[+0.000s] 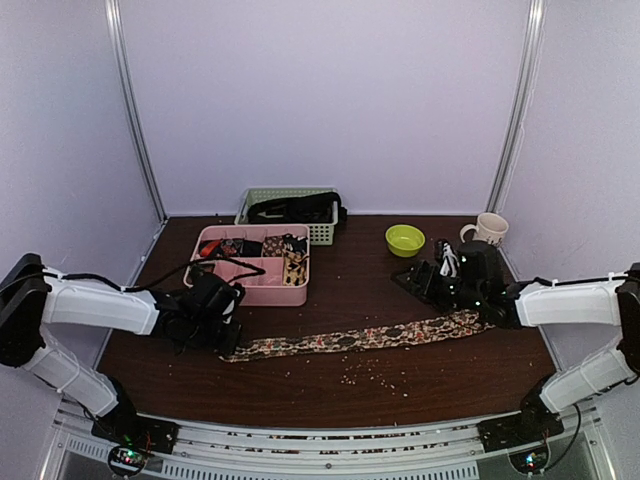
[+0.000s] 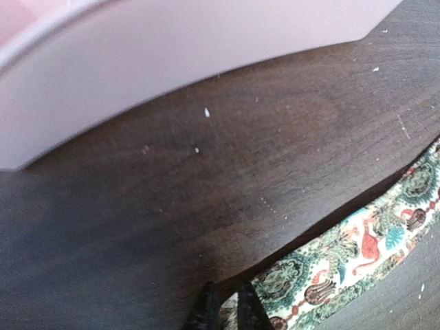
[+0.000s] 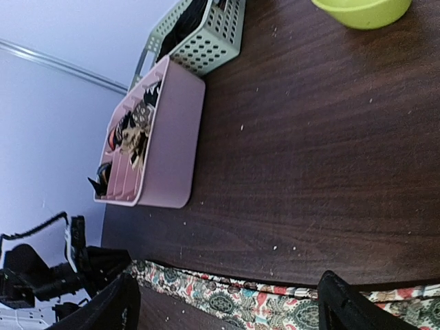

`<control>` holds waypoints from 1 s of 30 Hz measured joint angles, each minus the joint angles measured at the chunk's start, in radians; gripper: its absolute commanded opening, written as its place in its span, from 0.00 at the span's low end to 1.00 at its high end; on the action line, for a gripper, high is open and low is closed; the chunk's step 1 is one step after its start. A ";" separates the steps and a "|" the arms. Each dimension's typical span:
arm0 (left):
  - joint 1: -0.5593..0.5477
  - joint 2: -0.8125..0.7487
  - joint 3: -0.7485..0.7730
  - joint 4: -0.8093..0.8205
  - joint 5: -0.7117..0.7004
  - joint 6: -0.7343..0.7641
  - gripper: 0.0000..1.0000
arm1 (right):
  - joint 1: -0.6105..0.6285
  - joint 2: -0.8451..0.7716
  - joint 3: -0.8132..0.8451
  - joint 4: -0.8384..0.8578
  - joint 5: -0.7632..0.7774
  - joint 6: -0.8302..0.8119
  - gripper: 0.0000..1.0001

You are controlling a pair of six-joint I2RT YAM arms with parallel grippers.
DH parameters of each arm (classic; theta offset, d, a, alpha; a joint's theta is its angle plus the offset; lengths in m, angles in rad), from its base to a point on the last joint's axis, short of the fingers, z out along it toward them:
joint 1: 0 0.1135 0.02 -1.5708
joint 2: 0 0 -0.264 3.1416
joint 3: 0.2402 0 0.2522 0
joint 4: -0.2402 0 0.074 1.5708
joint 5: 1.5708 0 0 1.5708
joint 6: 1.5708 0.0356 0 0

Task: Roll the ties
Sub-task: Flatten out the tie at the center of the board, then move the tie to the center of the board.

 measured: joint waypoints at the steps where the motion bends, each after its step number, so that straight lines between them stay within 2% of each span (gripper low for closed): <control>1: 0.005 -0.013 0.005 -0.010 0.002 0.010 0.30 | 0.019 0.015 0.002 0.002 -0.005 -0.002 0.88; 4: 0.011 -0.074 0.019 -0.039 0.011 0.038 0.44 | 0.072 0.073 0.002 0.019 -0.028 -0.003 0.88; 7: 0.011 -0.143 0.022 -0.042 0.046 0.064 0.53 | 0.094 0.116 -0.015 0.056 -0.050 0.013 0.88; 14: -0.008 -0.193 0.022 -0.001 0.180 0.147 0.63 | 0.094 0.183 -0.103 0.156 -0.080 0.079 0.89; 21: -0.067 -0.119 0.022 0.065 0.285 0.188 0.65 | -0.034 0.158 -0.204 0.240 -0.109 0.134 0.89; 27: -0.073 -0.075 0.022 0.121 0.314 0.188 0.64 | -0.160 0.018 -0.262 0.141 -0.103 0.127 0.91; 30: -0.073 -0.044 0.023 0.135 0.314 0.189 0.55 | -0.200 -0.067 -0.270 0.071 -0.084 0.109 0.91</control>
